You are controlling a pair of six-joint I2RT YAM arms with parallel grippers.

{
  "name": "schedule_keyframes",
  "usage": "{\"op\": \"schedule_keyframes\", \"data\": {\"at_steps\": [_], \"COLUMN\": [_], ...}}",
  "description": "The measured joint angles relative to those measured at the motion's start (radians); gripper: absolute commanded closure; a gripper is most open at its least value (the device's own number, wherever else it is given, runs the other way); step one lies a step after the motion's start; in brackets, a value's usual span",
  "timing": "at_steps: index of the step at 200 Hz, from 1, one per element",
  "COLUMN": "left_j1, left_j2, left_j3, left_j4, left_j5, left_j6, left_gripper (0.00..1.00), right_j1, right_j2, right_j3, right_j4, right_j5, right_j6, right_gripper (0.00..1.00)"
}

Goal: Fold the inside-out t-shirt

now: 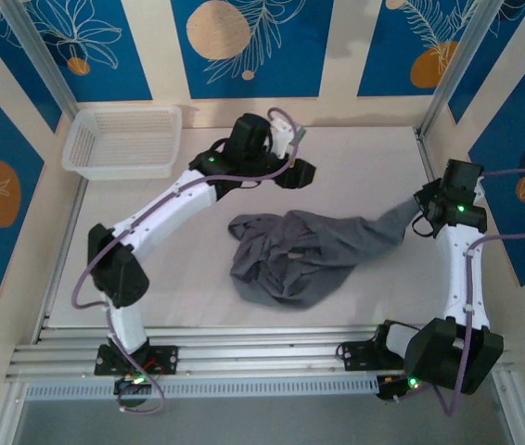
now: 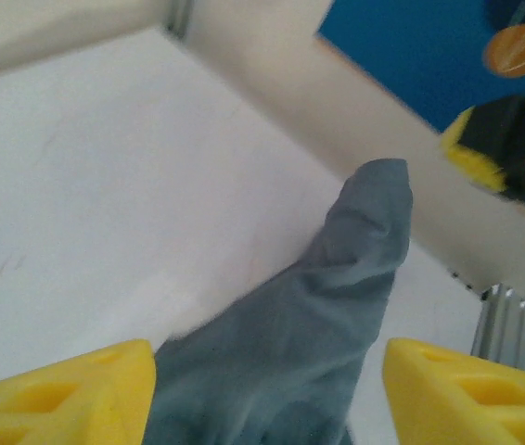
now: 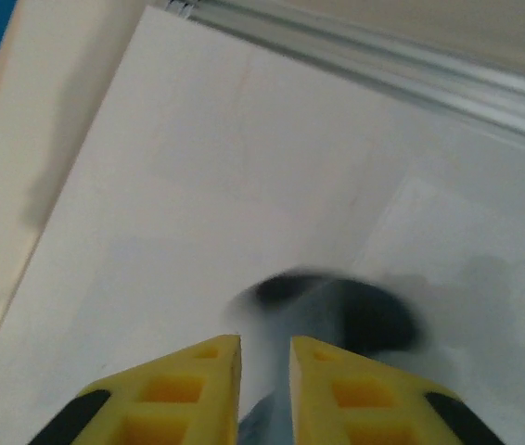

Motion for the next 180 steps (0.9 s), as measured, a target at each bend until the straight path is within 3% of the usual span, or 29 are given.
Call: {"op": "schedule_keyframes", "data": {"at_steps": [13,24,45,58,79,109,141,161,180], "left_j1": [0.029,0.055,0.102,0.121,0.124,0.116,0.013,-0.008,-0.009], "left_j2": [-0.088,-0.162,-0.273,-0.297,-0.299,-0.296,-0.221,-0.174,-0.135], "left_j3": [-0.127,-0.225,-0.38,-0.44,-0.556,-0.757,-0.783,-0.78,-0.78], "left_j4": [0.002,-0.001,-0.016,-0.04,-0.051,-0.03,0.013,0.031,0.052], "left_j5": [-0.06,-0.107,-0.157,-0.17,-0.163,-0.055,0.017,-0.036,-0.12], "left_j6": [-0.021,-0.041,-0.068,-0.075,-0.094,-0.151,-0.179,-0.175,-0.148], "left_gripper": [0.34,0.35,0.35,0.35,0.34,0.26,0.24,0.39,0.81], "right_j1": [0.061,0.192,0.504,0.642,0.772,0.917,0.972,0.974,0.97], "right_j2": [-0.035,-0.053,-0.006,0.069,0.197,0.324,0.379,0.423,0.486], "right_j3": [-0.023,-0.027,0.015,0.044,0.039,-0.037,-0.11,-0.114,-0.106], "right_j4": [0.056,0.089,0.101,0.105,0.1,0.056,0.059,0.076,0.129], "right_j5": [-0.092,-0.143,-0.174,-0.195,-0.218,-0.167,-0.174,-0.162,-0.162], "right_j6": [-0.044,-0.109,-0.233,-0.277,-0.293,-0.24,-0.191,-0.181,-0.172], "right_gripper": [0.54,0.46,0.43,0.44,0.41,0.26,0.24,0.28,0.42]}}
